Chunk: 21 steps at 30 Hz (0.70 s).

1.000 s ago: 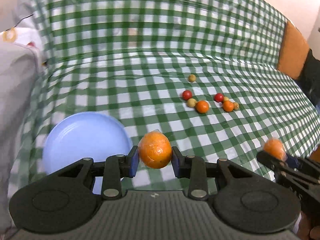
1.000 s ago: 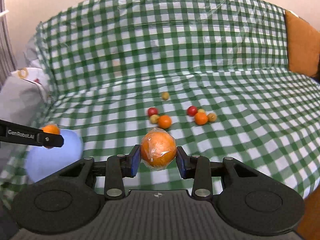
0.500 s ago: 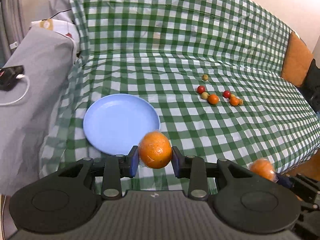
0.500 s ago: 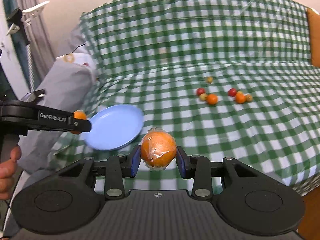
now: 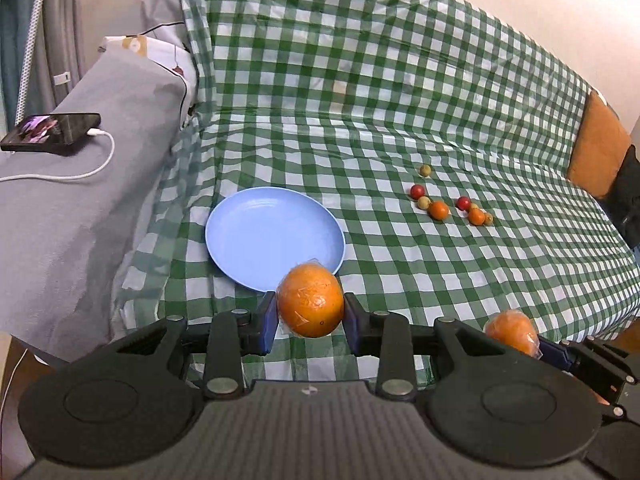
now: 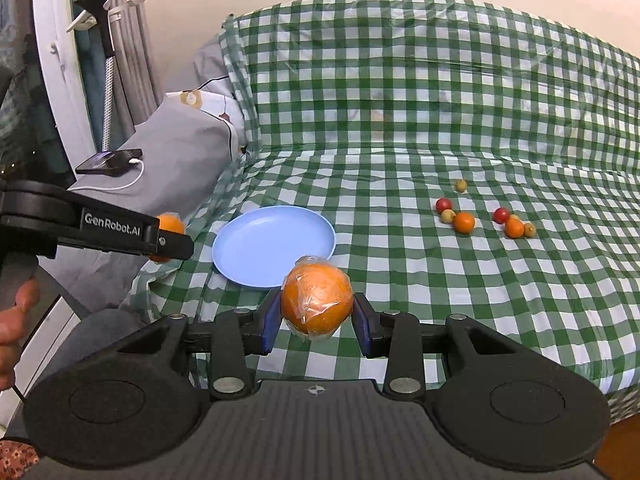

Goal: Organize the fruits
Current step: 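Carry the held oranges in both grippers toward the light-blue plate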

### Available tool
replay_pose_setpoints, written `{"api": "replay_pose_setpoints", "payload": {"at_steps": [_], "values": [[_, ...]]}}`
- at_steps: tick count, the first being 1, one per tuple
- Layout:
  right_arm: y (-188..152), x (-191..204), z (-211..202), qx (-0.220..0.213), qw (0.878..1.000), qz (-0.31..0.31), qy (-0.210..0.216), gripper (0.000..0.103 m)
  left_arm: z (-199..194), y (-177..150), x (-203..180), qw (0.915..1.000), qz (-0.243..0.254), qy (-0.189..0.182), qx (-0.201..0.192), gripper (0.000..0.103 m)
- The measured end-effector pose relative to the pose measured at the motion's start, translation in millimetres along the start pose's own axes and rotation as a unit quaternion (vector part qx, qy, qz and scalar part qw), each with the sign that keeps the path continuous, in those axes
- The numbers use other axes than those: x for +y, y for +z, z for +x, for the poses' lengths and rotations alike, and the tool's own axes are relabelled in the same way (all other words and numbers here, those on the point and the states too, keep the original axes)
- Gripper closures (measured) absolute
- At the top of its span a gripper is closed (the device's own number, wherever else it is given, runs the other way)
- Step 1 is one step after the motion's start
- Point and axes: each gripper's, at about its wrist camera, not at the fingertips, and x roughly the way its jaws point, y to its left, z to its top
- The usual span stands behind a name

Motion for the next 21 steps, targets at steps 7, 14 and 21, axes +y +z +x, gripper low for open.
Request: {"api": "replay_pose_setpoints", "payload": {"at_steps": [7, 14, 21], "values": [[-1, 1, 3, 0.007, 1.0, -0.003, 0.001, 0.064, 0, 3, 7, 1.0, -0.009, 0.0, -0.004, 0.065], [-2, 1, 13, 0.019, 1.0, -0.004, 0.003, 0.064, 7, 6, 19, 0.9997, -0.024, 0.009, -0.001, 0.065], [5, -3, 33, 0.036, 0.999, 0.005, 0.01, 0.064, 12, 16, 32, 0.9986, -0.045, 0.025, -0.01, 0.065]]}}
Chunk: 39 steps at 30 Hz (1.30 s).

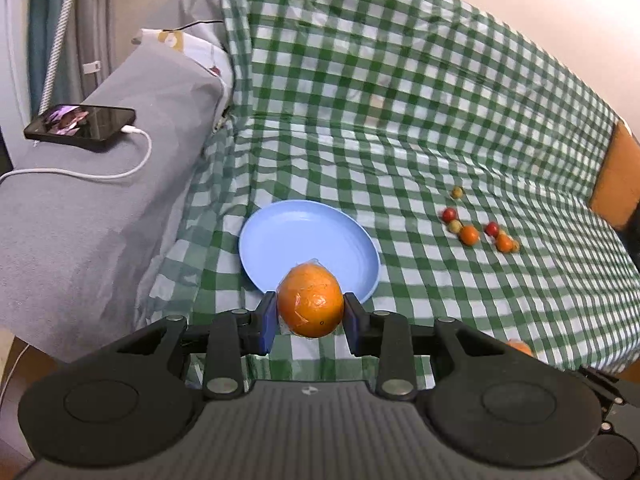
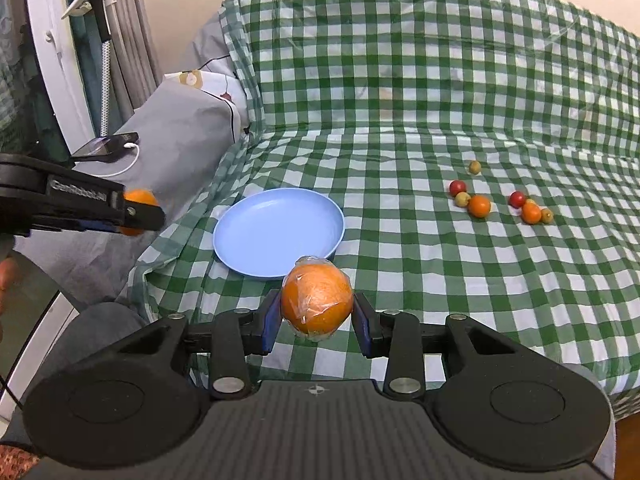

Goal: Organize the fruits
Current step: 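Carry the held oranges in both grippers toward the light-blue plate, then lower both oranges onto the plate and open both grippers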

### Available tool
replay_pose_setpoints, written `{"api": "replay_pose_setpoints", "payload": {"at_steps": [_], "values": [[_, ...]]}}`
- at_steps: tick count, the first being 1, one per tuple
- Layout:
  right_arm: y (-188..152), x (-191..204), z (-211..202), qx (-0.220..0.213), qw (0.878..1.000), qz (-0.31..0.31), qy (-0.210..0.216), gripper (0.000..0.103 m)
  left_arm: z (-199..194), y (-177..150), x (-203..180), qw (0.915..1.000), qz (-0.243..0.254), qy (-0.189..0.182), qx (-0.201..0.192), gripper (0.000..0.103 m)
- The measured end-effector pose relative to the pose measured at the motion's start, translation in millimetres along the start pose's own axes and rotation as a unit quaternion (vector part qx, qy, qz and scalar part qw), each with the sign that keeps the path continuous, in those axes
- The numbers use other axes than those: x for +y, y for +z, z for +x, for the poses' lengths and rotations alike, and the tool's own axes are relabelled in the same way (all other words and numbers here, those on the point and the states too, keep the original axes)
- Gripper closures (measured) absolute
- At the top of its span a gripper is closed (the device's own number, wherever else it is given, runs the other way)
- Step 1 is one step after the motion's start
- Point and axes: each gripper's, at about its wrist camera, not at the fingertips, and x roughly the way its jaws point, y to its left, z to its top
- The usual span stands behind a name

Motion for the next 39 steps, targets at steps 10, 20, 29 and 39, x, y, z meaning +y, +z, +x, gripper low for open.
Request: {"api": "replay_pose_setpoints", "payload": {"at_steps": [10, 20, 29, 39], "values": [[17, 2, 41, 0.016, 1.0, -0.005, 0.0, 0.064, 28, 19, 19, 0.9994, -0.002, 0.034, 0.008, 0.065], [39, 3, 98, 0.036, 0.999, -0.007, -0.004, 0.064, 80, 43, 19, 0.9981, 0.028, 0.047, 0.028, 0.065], [53, 1, 155, 0.062, 0.998, -0.008, -0.005, 0.064, 140, 53, 15, 0.9958, 0.051, 0.053, 0.055, 0.065], [55, 4, 197, 0.089, 0.996, -0.024, 0.001, 0.064, 184, 58, 21, 0.9928, 0.061, 0.063, 0.081, 0.065]]}}
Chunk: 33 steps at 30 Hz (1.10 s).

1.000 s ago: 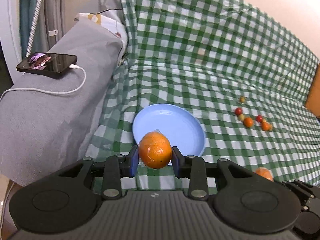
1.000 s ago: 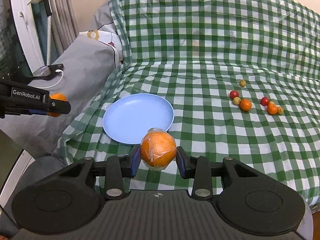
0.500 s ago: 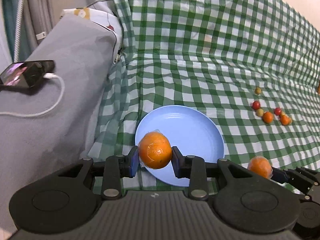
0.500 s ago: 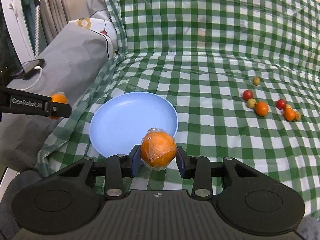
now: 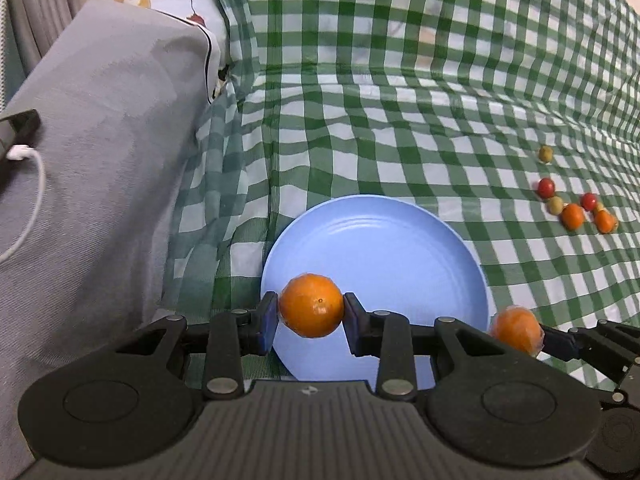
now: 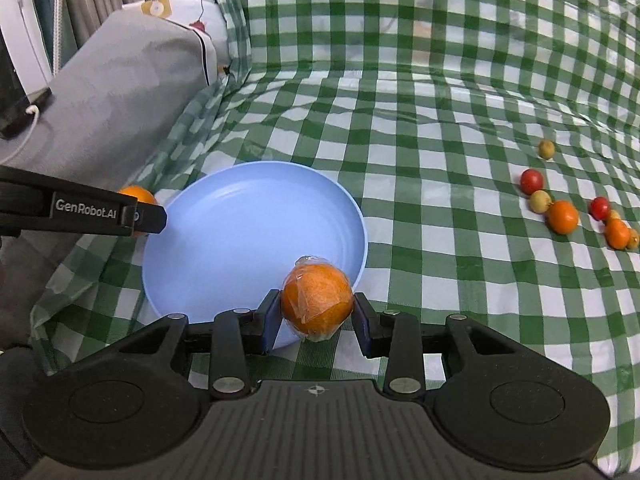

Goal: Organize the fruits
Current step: 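Lower both oranges onto the plate and open both grippers, then lift both grippers away from the plate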

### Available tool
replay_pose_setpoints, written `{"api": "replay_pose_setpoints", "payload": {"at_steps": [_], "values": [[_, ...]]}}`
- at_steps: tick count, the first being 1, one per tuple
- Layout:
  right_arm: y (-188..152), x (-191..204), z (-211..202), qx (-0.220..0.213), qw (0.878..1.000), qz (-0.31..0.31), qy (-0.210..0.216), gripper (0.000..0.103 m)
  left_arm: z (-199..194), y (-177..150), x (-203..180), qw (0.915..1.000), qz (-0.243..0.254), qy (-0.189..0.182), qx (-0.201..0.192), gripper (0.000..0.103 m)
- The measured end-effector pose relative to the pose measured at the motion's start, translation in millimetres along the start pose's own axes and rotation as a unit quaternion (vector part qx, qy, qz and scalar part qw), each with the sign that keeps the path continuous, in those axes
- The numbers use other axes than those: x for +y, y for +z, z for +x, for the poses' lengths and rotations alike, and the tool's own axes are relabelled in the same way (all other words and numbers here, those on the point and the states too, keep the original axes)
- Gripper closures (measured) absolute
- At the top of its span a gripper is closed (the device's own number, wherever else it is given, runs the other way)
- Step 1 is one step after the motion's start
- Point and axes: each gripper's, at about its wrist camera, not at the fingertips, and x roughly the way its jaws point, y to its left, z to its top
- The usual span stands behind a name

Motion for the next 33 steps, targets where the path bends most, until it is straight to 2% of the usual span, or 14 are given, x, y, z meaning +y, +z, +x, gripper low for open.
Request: {"api": "replay_pose_setpoints", "payload": {"at_steps": [6, 7, 9, 10, 11, 12, 14, 20, 24, 26, 33], "values": [[7, 5, 16, 0.01, 0.999, -0.032, -0.004, 0.063, 19, 6, -1, 0.9999, 0.006, 0.013, 0.0, 0.065], [9, 6, 19, 0.013, 0.999, -0.036, -0.002, 0.063, 20, 7, -2, 0.9998, 0.01, 0.015, -0.003, 0.062], [12, 8, 24, 0.02, 0.999, -0.045, 0.002, 0.062, 20, 10, -2, 0.9998, 0.016, 0.012, -0.008, 0.035], [13, 9, 24, 0.018, 0.999, -0.047, 0.002, 0.06, 18, 11, -1, 0.9997, 0.016, 0.013, -0.013, 0.008], [16, 10, 22, 0.014, 0.999, -0.047, -0.001, 0.047, 14, 12, -1, 0.9996, 0.013, 0.018, -0.017, 0.001], [18, 11, 19, 0.01, 0.999, -0.046, -0.006, 0.031, 7, 12, 1, 0.9994, 0.007, 0.019, -0.027, 0.001], [20, 10, 8, -0.002, 0.999, -0.041, -0.01, 0.019, -7, 9, 3, 0.9995, 0.005, 0.01, -0.03, 0.0], [2, 2, -44, -0.006, 1.0, -0.026, -0.003, 0.011, -53, -27, 13, 0.999, -0.043, 0.002, -0.014, 0.0], [-22, 3, -75, 0.001, 1.0, -0.005, -0.01, 0.007, -73, -54, 13, 0.9976, -0.061, 0.027, 0.016, 0.0], [-34, 5, -90, 0.0, 1.0, 0.011, -0.016, 0.005, -82, -64, 13, 0.9972, -0.065, 0.029, 0.025, 0.0], [-65, 16, -133, -0.011, 0.999, 0.034, -0.006, 0.003, -119, -83, 8, 0.9979, -0.052, 0.038, 0.003, 0.0]]}}
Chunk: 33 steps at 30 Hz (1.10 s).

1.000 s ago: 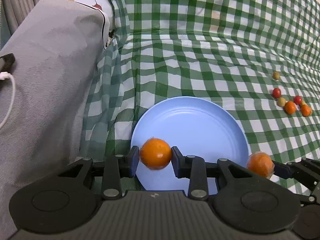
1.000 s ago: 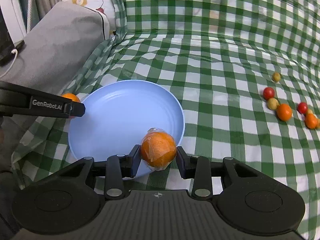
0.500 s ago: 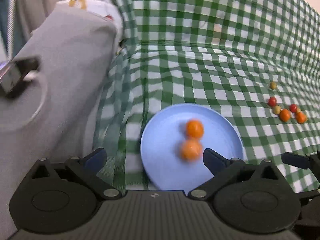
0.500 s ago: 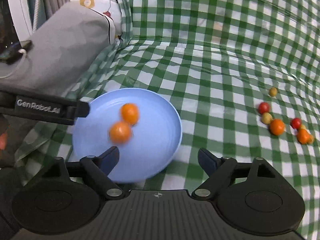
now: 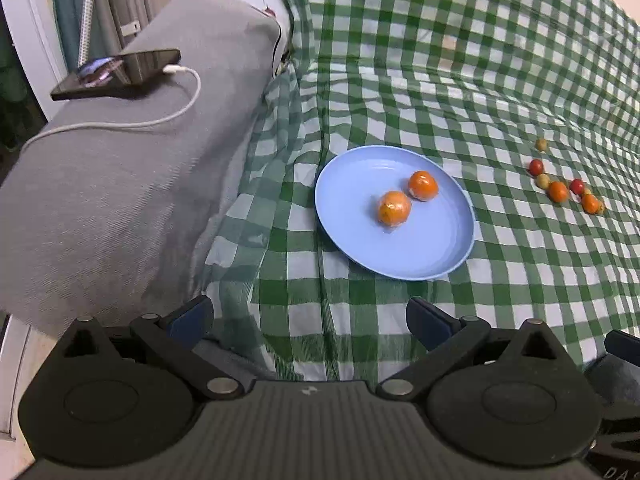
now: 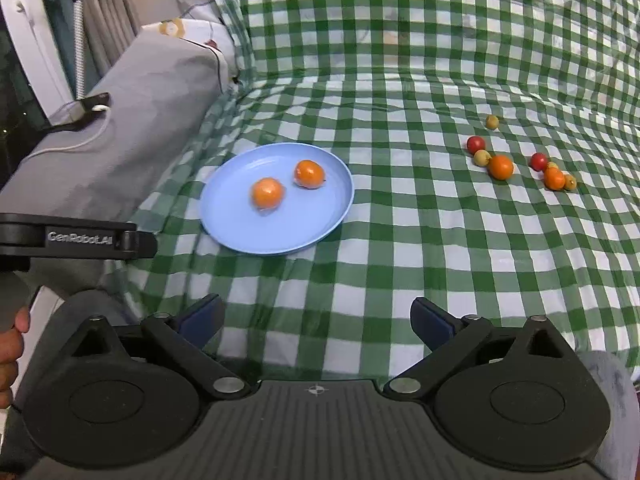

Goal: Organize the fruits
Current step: 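Lift both grippers away from the plate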

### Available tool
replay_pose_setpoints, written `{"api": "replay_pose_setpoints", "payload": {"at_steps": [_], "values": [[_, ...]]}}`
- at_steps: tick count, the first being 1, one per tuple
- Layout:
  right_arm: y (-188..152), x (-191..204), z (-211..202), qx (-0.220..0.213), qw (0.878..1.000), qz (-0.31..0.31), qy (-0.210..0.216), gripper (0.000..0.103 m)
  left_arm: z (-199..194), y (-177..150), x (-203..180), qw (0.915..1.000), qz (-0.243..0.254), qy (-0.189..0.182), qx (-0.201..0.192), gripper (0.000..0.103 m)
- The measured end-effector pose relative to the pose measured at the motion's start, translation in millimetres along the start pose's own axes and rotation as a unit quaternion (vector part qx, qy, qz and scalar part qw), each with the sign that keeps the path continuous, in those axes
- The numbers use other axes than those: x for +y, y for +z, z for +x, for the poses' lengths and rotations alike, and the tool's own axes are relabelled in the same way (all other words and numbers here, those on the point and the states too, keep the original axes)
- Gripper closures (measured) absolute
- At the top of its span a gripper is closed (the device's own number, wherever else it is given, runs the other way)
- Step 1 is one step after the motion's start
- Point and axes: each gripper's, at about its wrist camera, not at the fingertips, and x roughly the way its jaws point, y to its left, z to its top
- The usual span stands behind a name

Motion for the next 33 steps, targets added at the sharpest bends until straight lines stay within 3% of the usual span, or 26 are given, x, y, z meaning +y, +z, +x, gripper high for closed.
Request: {"api": "replay_pose_setpoints", "payload": {"at_steps": [4, 16, 33], "values": [[-7, 4, -20, -0.024, 1.0, -0.014, -0.003, 0.001, -19, -13, -2, 0.9998, -0.01, 0.001, -0.015, 0.0], [-18, -6, -61, -0.083, 0.997, -0.006, -0.001, 0.001, -61, -27, -28, 0.9978, 0.029, -0.003, -0.059, 0.0], [-22, 0, -69, -0.099, 0.995, -0.009, 0.002, 0.001, -74, -33, -22, 0.9973, 0.029, 0.001, -0.068, 0.0]]}}
